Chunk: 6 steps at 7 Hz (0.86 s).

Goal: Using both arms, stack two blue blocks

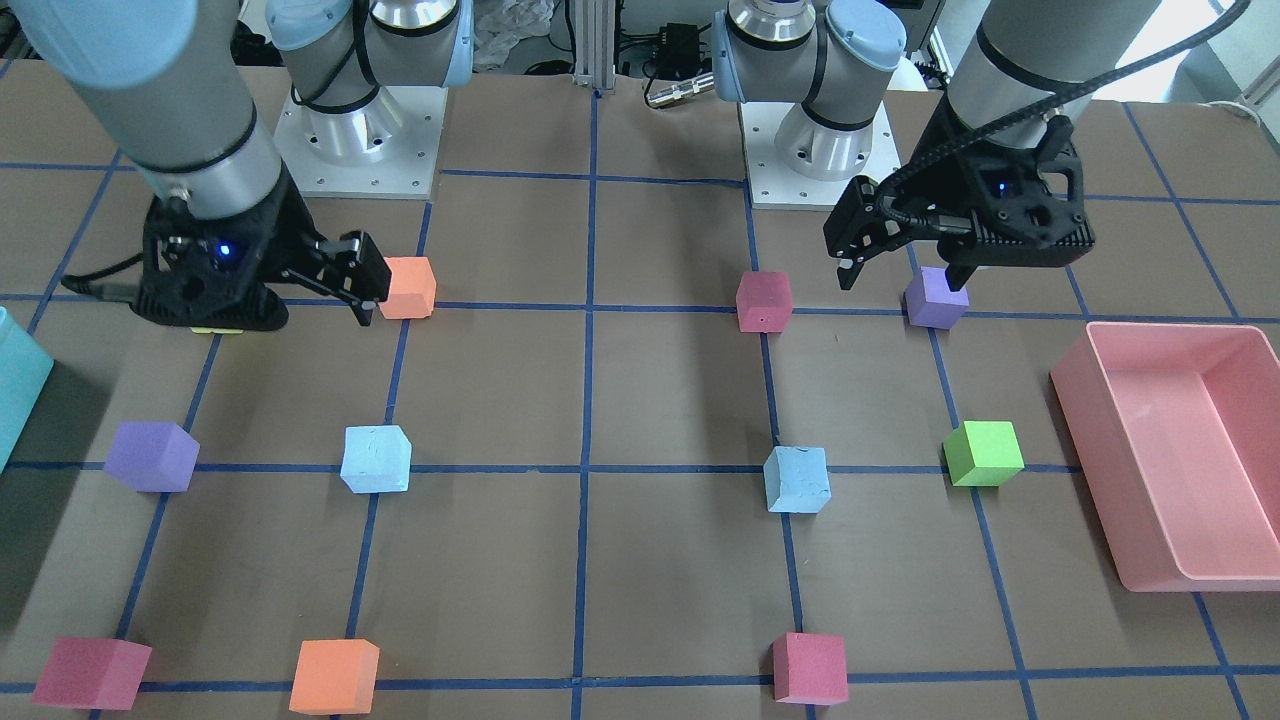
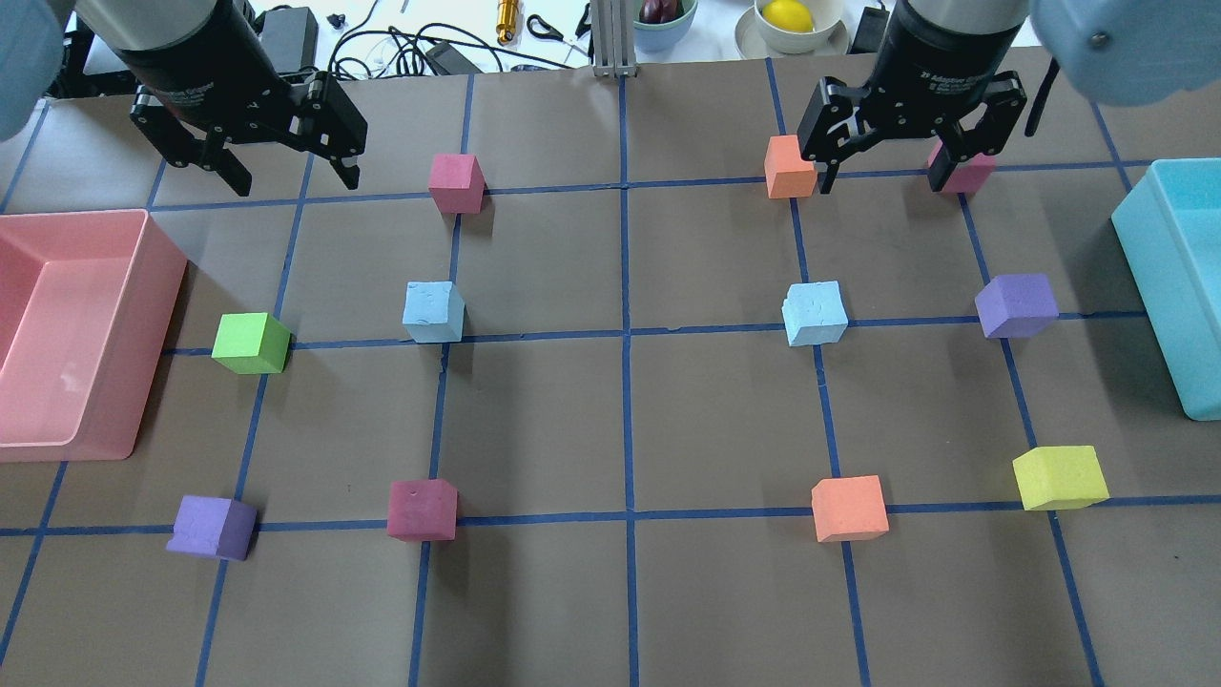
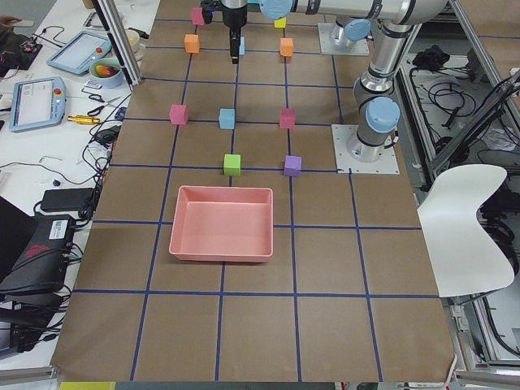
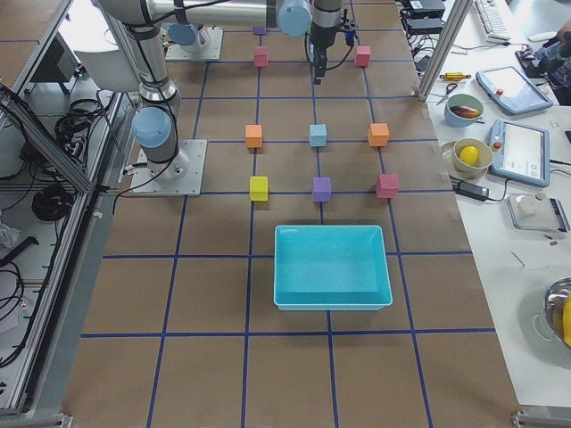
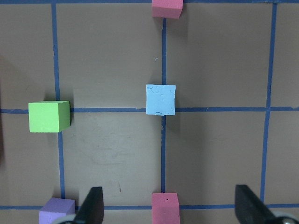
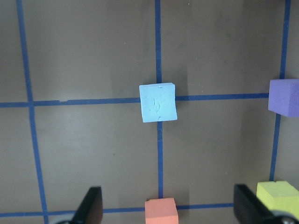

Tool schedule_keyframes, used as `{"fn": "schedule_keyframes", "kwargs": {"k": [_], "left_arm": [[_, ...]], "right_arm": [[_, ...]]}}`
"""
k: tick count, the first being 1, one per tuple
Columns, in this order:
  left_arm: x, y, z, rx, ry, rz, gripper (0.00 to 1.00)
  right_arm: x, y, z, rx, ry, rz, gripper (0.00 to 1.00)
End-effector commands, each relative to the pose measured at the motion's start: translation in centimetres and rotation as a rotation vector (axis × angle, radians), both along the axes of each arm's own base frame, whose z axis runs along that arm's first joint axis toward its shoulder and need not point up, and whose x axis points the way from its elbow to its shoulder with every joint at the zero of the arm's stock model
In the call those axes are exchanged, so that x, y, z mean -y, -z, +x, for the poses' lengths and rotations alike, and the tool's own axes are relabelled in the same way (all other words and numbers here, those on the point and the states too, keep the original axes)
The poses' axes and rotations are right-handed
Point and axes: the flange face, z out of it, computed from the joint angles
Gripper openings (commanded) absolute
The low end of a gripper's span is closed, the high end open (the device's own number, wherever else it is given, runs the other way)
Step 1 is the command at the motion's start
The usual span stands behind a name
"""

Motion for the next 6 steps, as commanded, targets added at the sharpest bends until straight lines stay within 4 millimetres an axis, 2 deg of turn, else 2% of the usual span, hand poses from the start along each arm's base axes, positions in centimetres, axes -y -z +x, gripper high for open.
{"fn": "schedule_keyframes", "kwargs": {"k": [1,2,3,5,6], "left_arm": [[0.6,5.1,0.1,0.001,-0.019,0.043,1.00],[2.1,7.5,0.0,-0.004,-0.003,-0.027,1.00],[2.1,12.3,-0.1,0.001,0.000,0.017,1.00],[2.6,19.0,-0.1,-0.004,0.002,0.026,1.00],[4.0,21.3,-0.1,-0.006,0.000,0.002,1.00]], "right_arm": [[2.1,11.3,-0.3,-0.015,-0.106,-0.038,1.00],[3.2,14.8,-0.4,-0.010,-0.113,-0.041,1.00],[4.0,18.1,-0.4,-0.004,-0.128,-0.021,1.00],[3.5,20.6,-0.3,-0.005,-0.169,-0.034,0.97],[2.5,22.2,-0.4,-0.011,-0.191,0.003,0.72]]}}
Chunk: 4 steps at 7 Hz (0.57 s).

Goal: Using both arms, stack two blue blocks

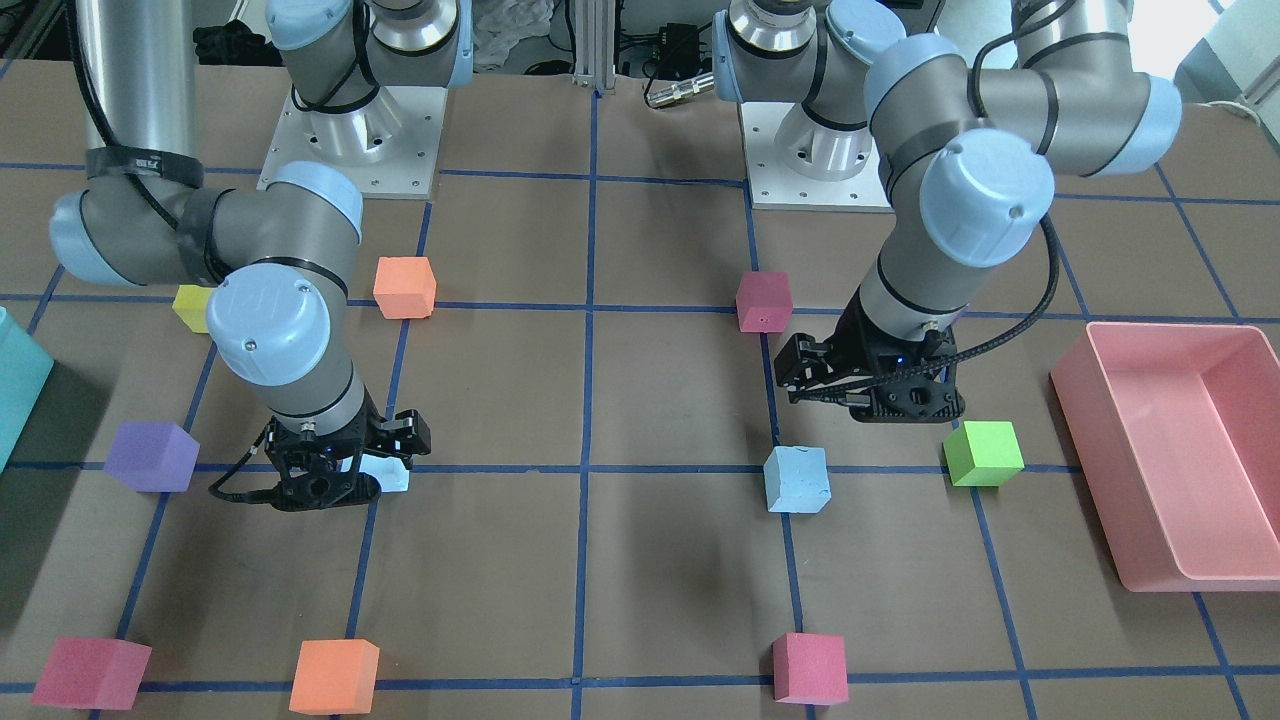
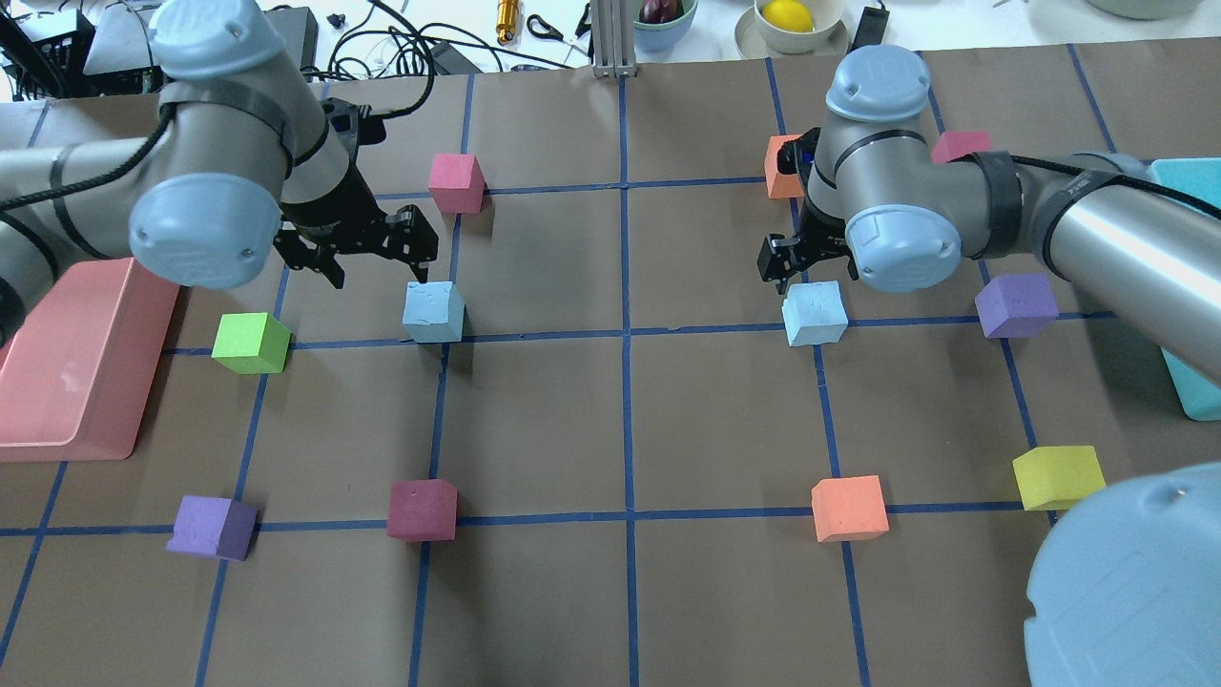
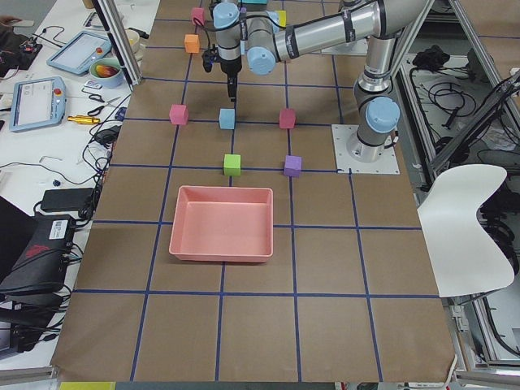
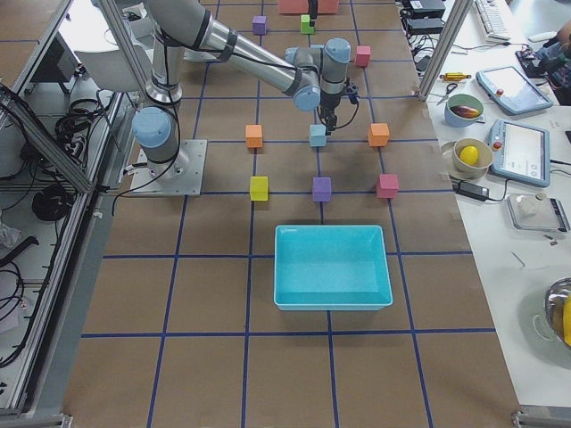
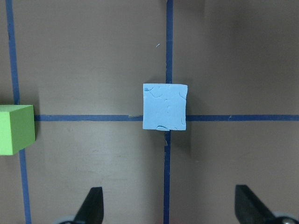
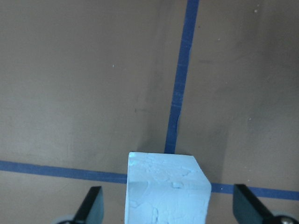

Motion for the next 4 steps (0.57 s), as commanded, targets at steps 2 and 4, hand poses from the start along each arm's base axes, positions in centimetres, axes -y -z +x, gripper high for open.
{"fn": "schedule_keyframes", "kwargs": {"k": [2,4], "left_arm": [[2.8,7.8,0.0,-0.001,0.000,-0.004,1.00],[3.2,9.4,-0.1,-0.001,-0.014,0.005,1.00]], "right_arm": [[-1.5,2.7,-0.1,-0.006,-0.037,0.050,0.28],[-1.6,0.4,1.4,0.002,-0.018,0.014,0.25]]}}
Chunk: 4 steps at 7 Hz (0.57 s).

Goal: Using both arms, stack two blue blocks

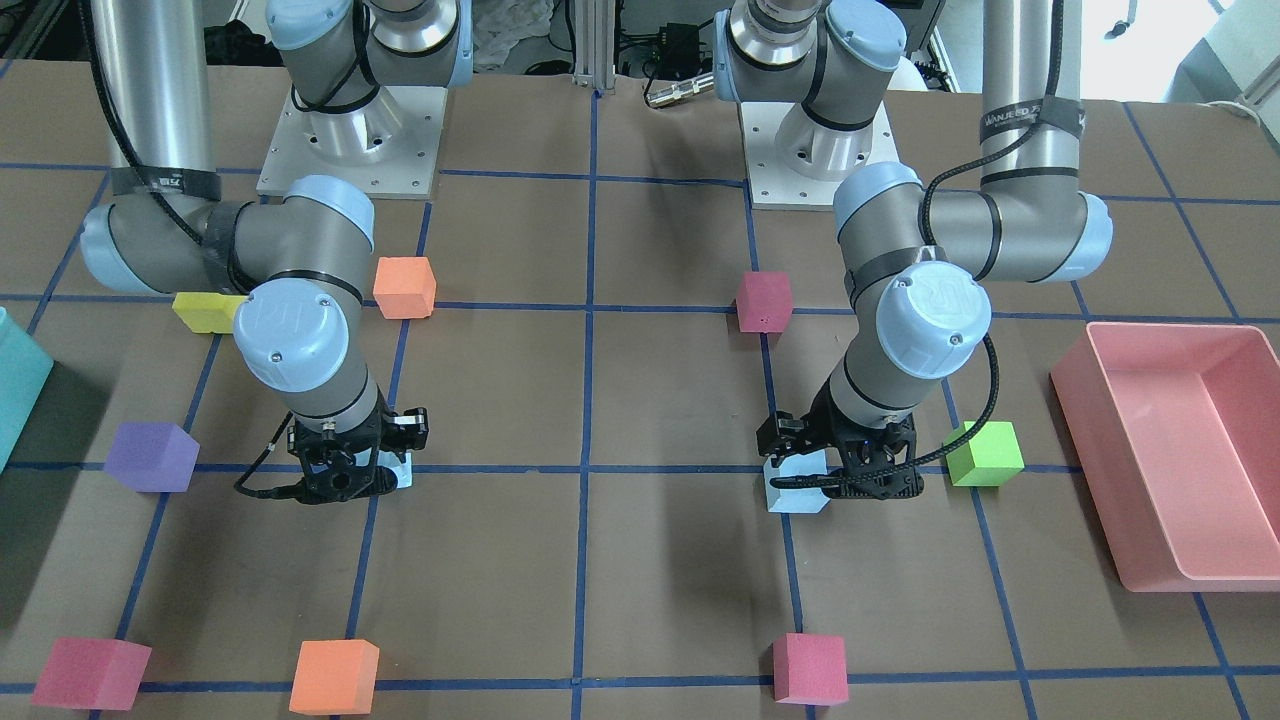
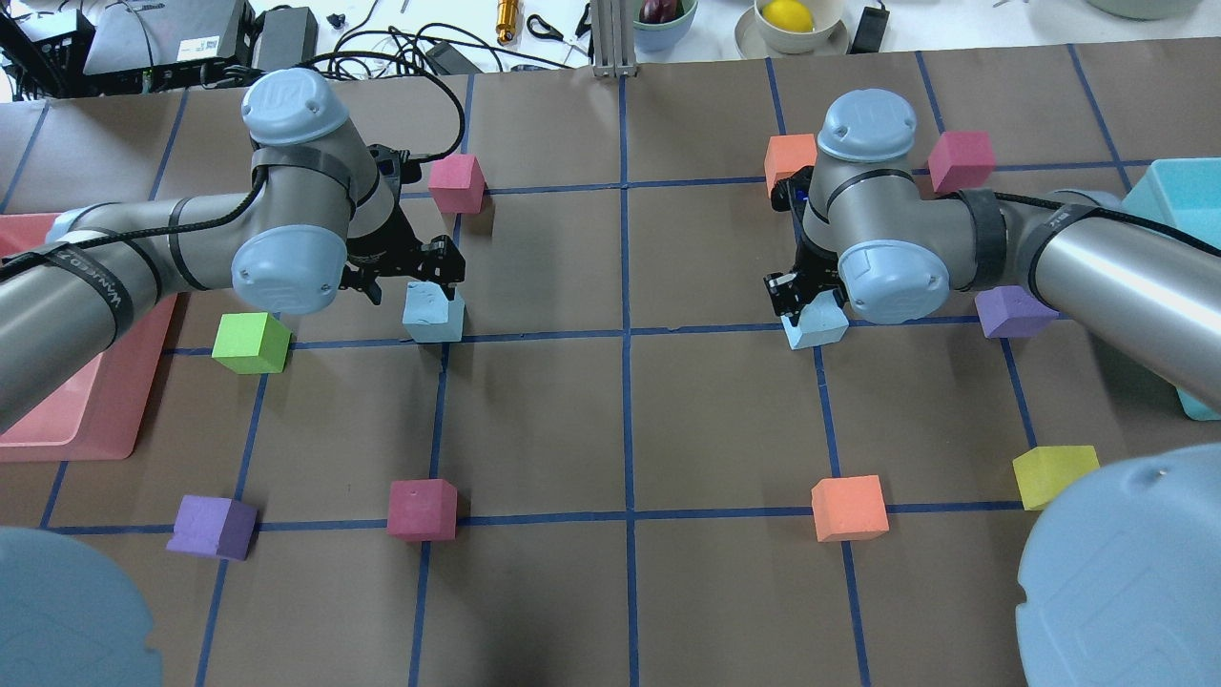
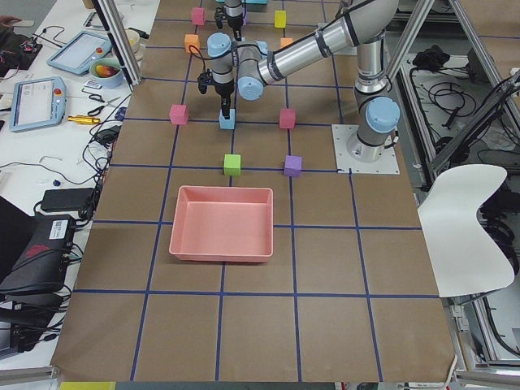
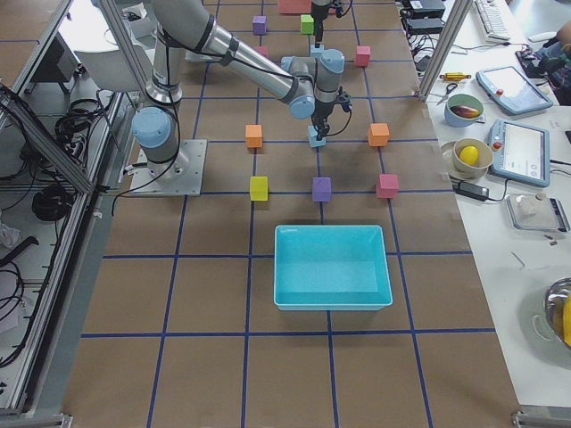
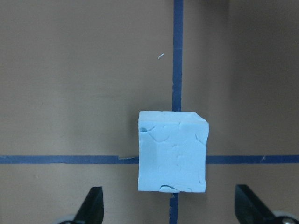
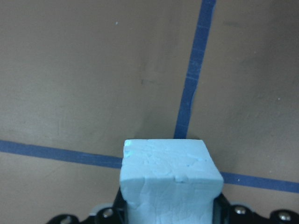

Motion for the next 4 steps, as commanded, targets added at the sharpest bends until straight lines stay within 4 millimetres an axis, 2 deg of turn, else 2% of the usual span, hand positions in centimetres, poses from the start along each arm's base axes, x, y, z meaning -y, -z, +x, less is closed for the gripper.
{"fn": "schedule_keyframes", "kwargs": {"k": [1,2,4], "left_arm": [[0.3,1.8,0.0,0.000,-0.008,0.015,1.00],[0.1,2.5,-0.2,-0.004,-0.010,0.030,1.00],[0.3,2.9,0.0,-0.003,-0.003,0.033,0.97]], "right_arm": [[-1.5,-3.5,4.5,0.010,0.043,-0.044,0.27],[-3.4,-4.7,9.0,0.013,0.066,-0.064,0.31],[-8.1,-3.6,16.1,0.001,0.121,-0.044,0.31]]}}
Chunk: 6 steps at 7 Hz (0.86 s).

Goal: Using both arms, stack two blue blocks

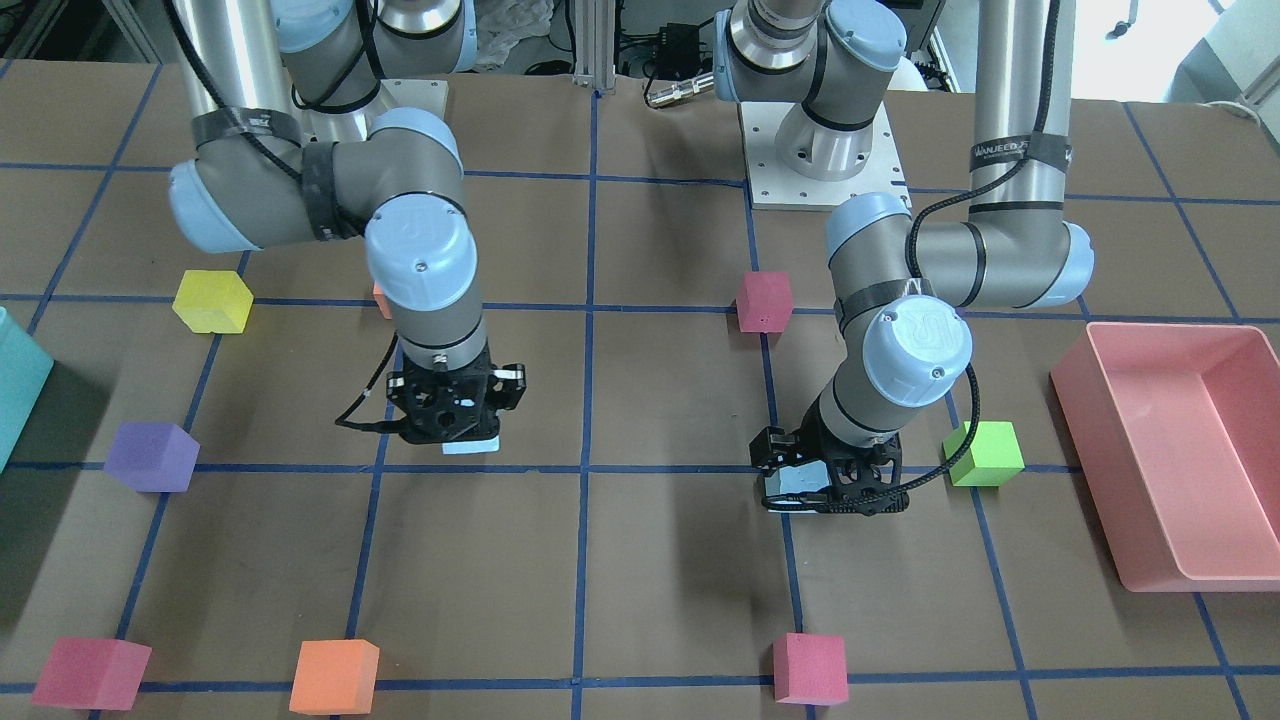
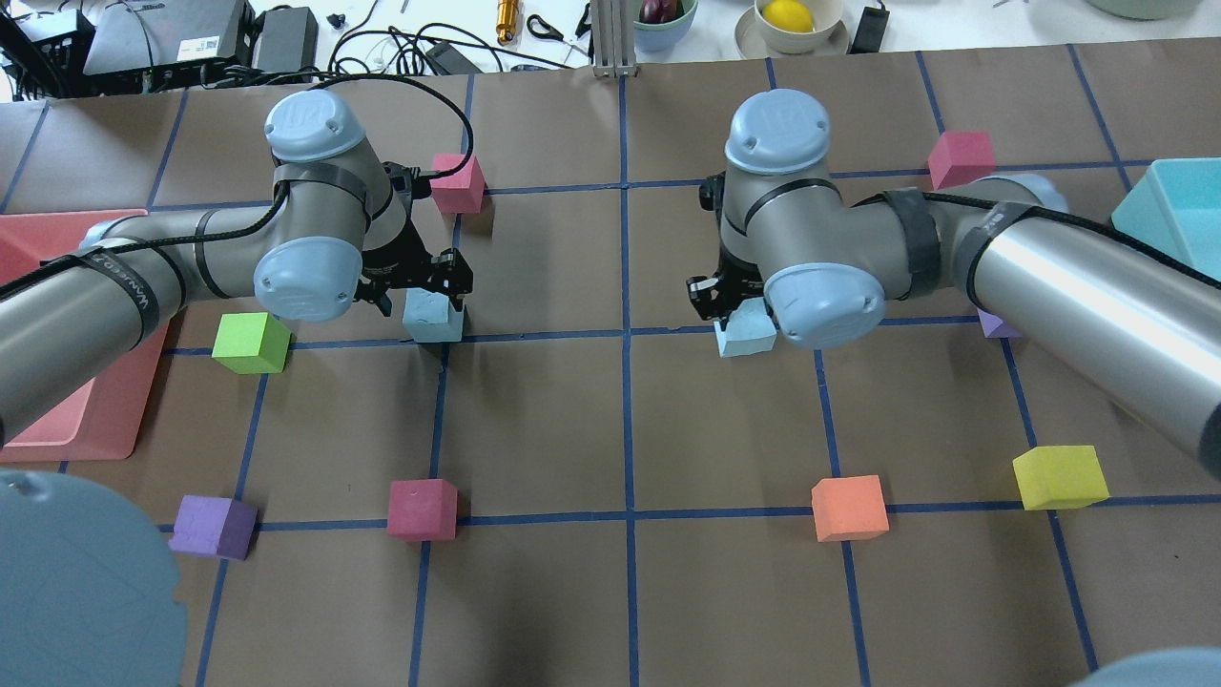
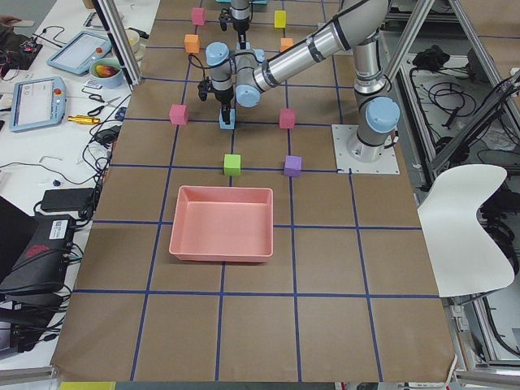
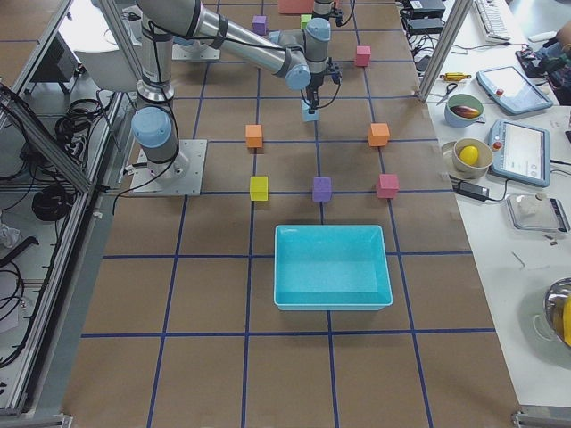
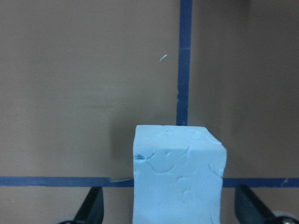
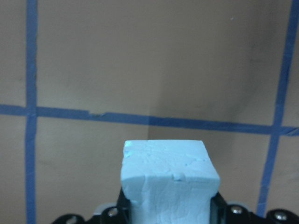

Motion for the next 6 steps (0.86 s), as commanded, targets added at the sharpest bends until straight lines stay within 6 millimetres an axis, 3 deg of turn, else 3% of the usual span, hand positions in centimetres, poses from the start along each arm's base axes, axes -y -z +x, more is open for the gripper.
{"fn": "schedule_keyframes", "kwargs": {"k": [1,2,3,4,5,6], "left_arm": [[0.1,0.4,0.1,0.000,0.005,0.006,0.95],[0.0,0.7,0.1,0.000,0.005,0.012,0.81],[0.4,0.3,0.1,0.001,-0.001,0.000,0.44],[0.3,0.4,0.1,-0.001,-0.001,0.003,0.19],[0.4,0.3,0.1,0.001,0.001,0.000,0.14],[0.3,-0.8,0.1,0.000,0.001,-0.017,0.14]], "right_arm": [[-5.5,0.3,6.4,-0.014,0.114,0.033,0.32],[-8.9,0.6,8.5,0.034,0.147,0.113,0.37],[-11.9,0.8,9.3,0.045,0.122,0.139,0.34],[-15.3,1.6,9.9,0.076,0.140,0.187,0.33],[-17.1,2.0,9.8,0.077,0.132,0.195,0.33],[-17.4,2.2,9.8,0.080,0.130,0.189,0.33]]}}
